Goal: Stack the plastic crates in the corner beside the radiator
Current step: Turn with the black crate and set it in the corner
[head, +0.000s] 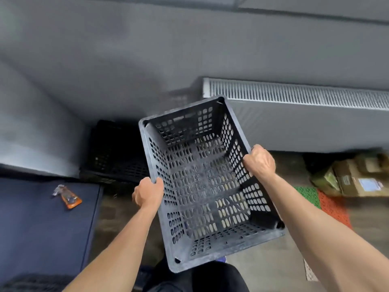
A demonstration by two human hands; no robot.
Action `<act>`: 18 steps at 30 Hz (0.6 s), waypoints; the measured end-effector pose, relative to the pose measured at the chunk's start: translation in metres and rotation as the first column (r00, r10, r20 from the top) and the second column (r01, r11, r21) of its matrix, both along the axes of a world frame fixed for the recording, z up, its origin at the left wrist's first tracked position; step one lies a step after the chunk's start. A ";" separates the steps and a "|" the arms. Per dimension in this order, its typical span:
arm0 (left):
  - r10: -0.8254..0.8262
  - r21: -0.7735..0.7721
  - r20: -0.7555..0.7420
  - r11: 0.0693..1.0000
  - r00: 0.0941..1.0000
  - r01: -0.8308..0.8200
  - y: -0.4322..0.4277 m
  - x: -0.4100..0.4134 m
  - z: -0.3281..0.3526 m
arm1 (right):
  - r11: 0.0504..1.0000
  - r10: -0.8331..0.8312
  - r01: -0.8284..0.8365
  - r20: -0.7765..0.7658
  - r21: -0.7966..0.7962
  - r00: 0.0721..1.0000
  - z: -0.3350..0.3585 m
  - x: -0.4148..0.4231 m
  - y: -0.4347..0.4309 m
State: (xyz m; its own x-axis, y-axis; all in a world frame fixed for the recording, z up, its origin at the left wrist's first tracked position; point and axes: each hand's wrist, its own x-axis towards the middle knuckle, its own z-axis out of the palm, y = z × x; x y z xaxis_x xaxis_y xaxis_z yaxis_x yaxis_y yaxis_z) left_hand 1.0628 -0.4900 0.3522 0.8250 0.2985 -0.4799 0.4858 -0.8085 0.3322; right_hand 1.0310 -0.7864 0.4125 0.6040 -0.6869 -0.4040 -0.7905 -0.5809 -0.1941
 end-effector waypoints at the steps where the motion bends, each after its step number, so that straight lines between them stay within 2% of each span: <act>1: 0.038 -0.009 0.007 0.999 0.999 -0.038 0.010 0.006 0.000 | 1.000 0.027 -0.027 -0.007 0.006 1.000 0.000 0.012 0.009; 8: 0.303 -0.058 0.063 0.952 0.951 -0.299 0.066 0.027 0.010 | 0.982 0.186 -0.183 -0.073 0.042 0.980 -0.008 0.053 0.062; 18: 0.498 -0.009 0.075 0.867 0.864 -0.498 0.112 0.030 0.024 | 0.895 0.425 -0.417 -0.020 0.158 0.905 -0.026 0.138 0.108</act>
State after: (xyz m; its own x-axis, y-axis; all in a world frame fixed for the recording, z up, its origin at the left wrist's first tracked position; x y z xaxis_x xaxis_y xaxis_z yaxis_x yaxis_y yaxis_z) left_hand 1.0932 -0.3784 0.3759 0.5973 0.6834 -0.4198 0.7998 -0.4688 0.3749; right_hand 1.1694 -0.6783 0.3862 0.7987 -0.3039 -0.5193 -0.4899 -0.8295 -0.2681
